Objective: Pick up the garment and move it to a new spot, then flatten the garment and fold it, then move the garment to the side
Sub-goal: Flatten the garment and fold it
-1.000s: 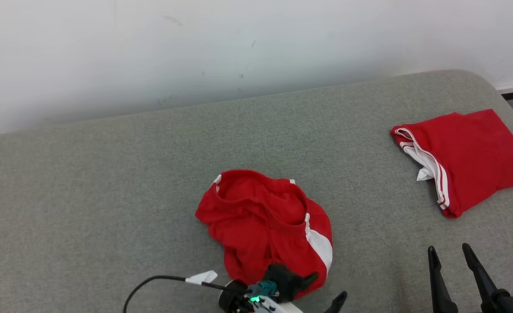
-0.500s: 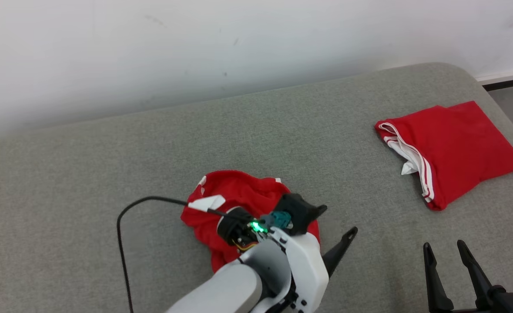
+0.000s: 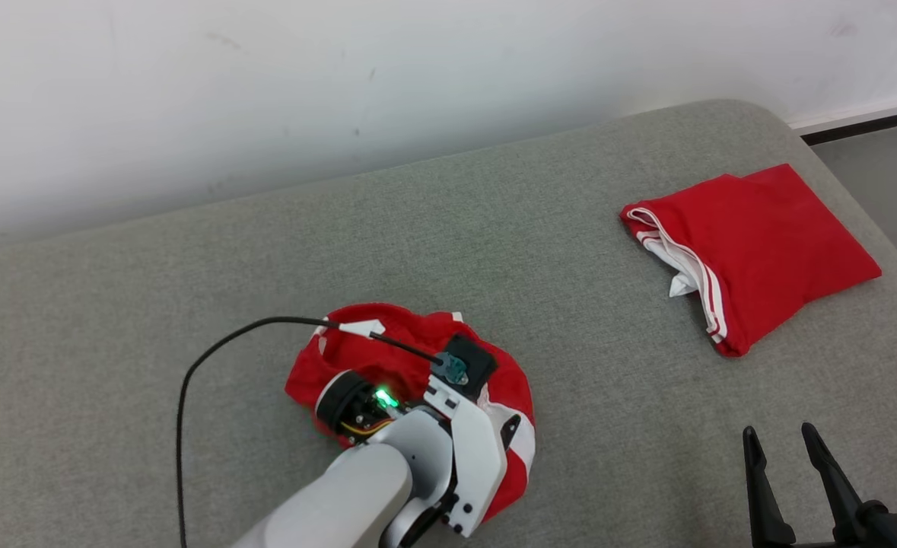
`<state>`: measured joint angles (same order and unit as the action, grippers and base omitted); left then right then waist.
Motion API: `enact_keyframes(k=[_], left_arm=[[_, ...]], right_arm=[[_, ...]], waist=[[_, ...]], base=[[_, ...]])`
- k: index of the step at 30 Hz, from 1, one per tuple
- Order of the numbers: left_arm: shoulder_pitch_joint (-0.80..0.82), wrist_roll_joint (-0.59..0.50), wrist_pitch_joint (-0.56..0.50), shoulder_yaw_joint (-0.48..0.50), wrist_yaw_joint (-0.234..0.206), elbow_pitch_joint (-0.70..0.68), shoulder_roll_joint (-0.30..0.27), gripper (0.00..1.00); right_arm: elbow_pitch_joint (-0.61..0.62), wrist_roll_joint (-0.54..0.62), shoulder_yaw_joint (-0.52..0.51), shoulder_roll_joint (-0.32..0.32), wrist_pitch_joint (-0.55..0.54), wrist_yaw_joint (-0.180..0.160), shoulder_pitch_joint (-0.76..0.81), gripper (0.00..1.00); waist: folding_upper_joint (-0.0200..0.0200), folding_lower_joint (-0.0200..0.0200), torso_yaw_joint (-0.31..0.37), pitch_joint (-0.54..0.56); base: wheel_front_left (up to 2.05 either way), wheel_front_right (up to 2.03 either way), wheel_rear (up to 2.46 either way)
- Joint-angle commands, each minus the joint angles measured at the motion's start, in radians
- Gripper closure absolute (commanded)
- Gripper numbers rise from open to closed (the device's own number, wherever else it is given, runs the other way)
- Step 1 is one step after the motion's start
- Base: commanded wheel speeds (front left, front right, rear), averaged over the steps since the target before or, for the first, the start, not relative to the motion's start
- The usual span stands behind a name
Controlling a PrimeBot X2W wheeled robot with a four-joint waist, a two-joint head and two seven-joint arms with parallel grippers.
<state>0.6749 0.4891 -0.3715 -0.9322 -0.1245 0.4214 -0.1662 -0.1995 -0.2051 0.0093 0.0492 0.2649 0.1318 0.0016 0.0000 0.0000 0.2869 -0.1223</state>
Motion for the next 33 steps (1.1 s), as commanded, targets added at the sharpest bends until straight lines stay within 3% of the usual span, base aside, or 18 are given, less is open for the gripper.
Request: enact_keyframes(k=[1,5,7,12,16,17,18,25,33], left_arm=[[-0.012,0.01,-0.005,0.0,0.001,0.007,-0.003,0.0],[-0.019,0.021,-0.009,-0.006,0.009,0.033,0.006,0.0],[-0.015,0.024,-0.005,-0.009,0.01,0.045,0.011,0.11],[0.005,0.025,0.003,-0.006,0.01,0.092,0.022,0.2],[0.014,0.032,0.004,-0.012,0.018,0.14,0.035,0.63],[0.017,0.032,0.009,-0.012,0.019,0.15,0.038,0.78],[0.019,0.038,0.014,-0.009,0.021,0.156,0.042,1.0],[0.092,0.075,0.063,0.06,0.016,0.132,0.04,1.0],[0.281,0.083,0.128,0.191,-0.003,0.116,-0.042,1.0]], right_arm=[[-0.002,-0.002,-0.005,0.002,-0.002,-0.002,0.002,0.0],[-0.004,-0.004,-0.005,0.002,-0.002,-0.002,-0.009,0.0],[-0.006,-0.006,0.001,0.003,-0.002,-0.002,-0.017,0.0],[-0.008,-0.008,0.012,0.003,-0.002,-0.002,-0.023,0.0],[-0.012,-0.012,0.021,0.002,-0.002,-0.002,-0.025,0.0],[-0.014,-0.014,0.023,0.003,-0.002,-0.002,-0.026,0.0],[-0.015,-0.016,0.023,0.003,-0.002,-0.002,-0.026,0.0],[-0.019,-0.024,0.02,0.003,-0.002,-0.002,-0.025,0.0],[-0.028,-0.023,0.05,0.003,-0.002,-0.002,-0.043,0.0]], waist=[[0.0,0.0,-0.003,-0.002],[0.0,0.0,-0.01,-0.006],[0.0,0.0,-0.012,-0.008],[0.0,0.0,-0.008,-0.017],[0.0,0.0,0.004,-0.022],[0.0,0.0,0.008,-0.022],[0.0,0.0,0.012,-0.023],[0.0,0.0,0.026,-0.024],[0.0,0.0,0.07,-0.023]], base=[[0.0,0.0,0.0],[0.0,0.0,0.0],[0.0,0.0,0.0],[0.0,0.0,0.0],[0.0,0.0,0.0],[0.0,0.0,0.0],[0.0,0.0,0.0],[0.0,0.0,0.0],[0.0,0.0,0.0]])
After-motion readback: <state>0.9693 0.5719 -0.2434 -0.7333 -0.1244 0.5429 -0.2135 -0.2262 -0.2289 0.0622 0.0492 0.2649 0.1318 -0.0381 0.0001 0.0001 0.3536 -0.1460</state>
